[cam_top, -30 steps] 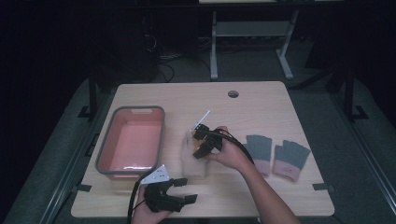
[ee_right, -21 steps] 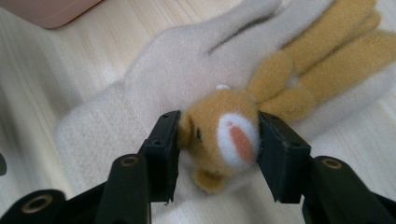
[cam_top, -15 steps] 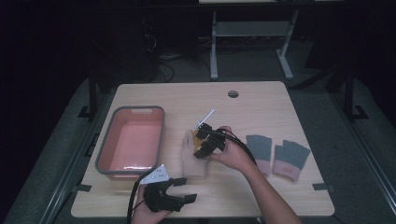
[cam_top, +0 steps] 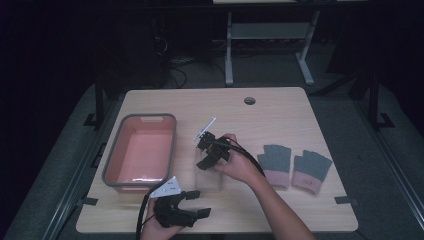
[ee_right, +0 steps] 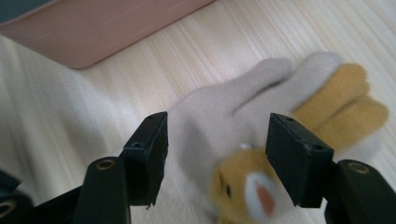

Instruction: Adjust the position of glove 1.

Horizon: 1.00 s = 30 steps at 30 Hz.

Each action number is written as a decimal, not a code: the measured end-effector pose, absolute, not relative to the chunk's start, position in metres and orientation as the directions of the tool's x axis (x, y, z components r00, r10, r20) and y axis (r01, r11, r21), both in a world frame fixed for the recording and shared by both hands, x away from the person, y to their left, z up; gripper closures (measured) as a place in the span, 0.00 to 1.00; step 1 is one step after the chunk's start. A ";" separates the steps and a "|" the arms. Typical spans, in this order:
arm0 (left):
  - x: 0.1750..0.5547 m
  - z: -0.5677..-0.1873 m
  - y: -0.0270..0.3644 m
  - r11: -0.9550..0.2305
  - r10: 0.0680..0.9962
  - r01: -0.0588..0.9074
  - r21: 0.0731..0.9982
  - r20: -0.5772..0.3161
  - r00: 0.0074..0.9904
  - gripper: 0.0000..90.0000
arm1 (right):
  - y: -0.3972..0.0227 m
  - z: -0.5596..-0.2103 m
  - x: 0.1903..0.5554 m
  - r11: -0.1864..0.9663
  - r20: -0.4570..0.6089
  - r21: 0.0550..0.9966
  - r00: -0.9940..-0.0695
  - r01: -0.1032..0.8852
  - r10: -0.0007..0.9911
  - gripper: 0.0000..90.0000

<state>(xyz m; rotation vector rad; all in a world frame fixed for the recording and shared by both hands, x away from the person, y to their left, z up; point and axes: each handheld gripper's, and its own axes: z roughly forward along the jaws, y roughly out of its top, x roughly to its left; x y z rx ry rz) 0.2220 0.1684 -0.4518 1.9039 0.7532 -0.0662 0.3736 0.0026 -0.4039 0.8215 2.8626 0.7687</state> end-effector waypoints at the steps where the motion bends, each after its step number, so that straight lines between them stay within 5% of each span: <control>1: 0.222 -0.452 0.168 -0.262 0.470 0.528 0.808 -0.371 0.801 0.27 | 0.008 -0.408 0.375 0.746 0.054 0.466 -0.857 0.476 0.513 0.42; 10: 0.221 -0.452 0.168 -0.260 0.470 0.530 0.807 -0.374 0.799 0.27 | 0.016 -0.423 0.379 0.794 0.000 0.411 -0.871 0.449 0.492 0.44; 30: 0.222 -0.457 0.155 -0.280 0.457 0.538 0.795 -0.382 0.803 0.27 | -0.039 -0.422 0.366 0.771 0.050 0.431 -0.865 0.469 0.499 0.40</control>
